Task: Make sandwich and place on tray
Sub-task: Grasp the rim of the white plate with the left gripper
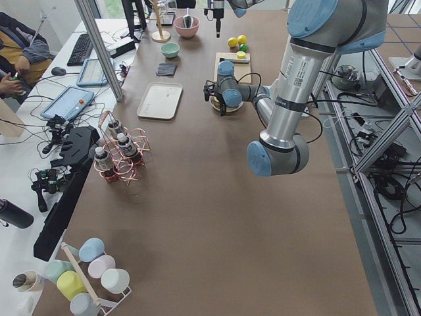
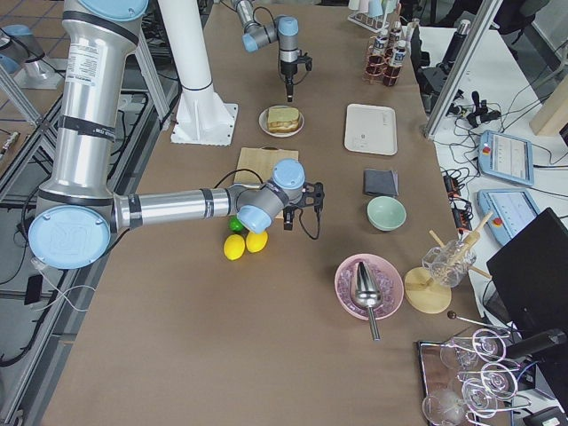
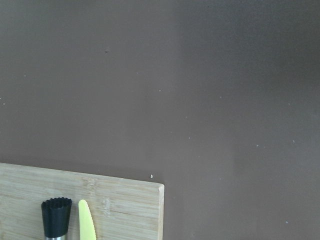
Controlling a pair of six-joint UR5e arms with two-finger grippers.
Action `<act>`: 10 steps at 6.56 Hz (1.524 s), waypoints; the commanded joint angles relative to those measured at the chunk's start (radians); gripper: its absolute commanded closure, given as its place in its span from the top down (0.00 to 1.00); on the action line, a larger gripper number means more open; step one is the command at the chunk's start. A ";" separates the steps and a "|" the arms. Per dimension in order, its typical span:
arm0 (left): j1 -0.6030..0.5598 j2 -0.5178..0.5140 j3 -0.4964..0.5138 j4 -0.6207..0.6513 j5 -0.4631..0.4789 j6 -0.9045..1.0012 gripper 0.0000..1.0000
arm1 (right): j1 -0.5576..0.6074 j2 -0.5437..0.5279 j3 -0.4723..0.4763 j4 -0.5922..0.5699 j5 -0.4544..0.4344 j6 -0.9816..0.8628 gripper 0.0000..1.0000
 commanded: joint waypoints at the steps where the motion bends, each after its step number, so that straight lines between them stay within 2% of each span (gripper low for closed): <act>1: 0.036 -0.009 0.023 -0.034 0.008 -0.001 0.54 | 0.006 -0.018 0.016 0.000 0.000 -0.015 0.99; 2: 0.042 -0.008 0.041 -0.037 0.008 0.002 0.49 | 0.004 -0.026 0.025 0.000 0.000 -0.015 0.99; 4: 0.062 -0.009 0.044 -0.071 0.010 -0.003 0.45 | 0.007 -0.037 0.033 0.000 0.000 -0.015 0.99; 5: 0.063 -0.009 0.044 -0.073 0.010 -0.003 0.30 | 0.007 -0.037 0.032 0.000 0.000 -0.015 1.00; 6: 0.063 -0.009 0.043 -0.073 0.008 -0.003 0.01 | 0.006 -0.047 0.033 0.000 0.000 -0.015 0.99; 8: 0.063 -0.006 0.043 -0.076 0.008 0.000 0.00 | 0.003 -0.047 0.033 0.000 0.000 -0.015 0.99; 10: 0.042 0.005 0.046 -0.172 0.005 -0.006 0.00 | 0.001 -0.046 0.033 0.000 0.000 -0.015 0.99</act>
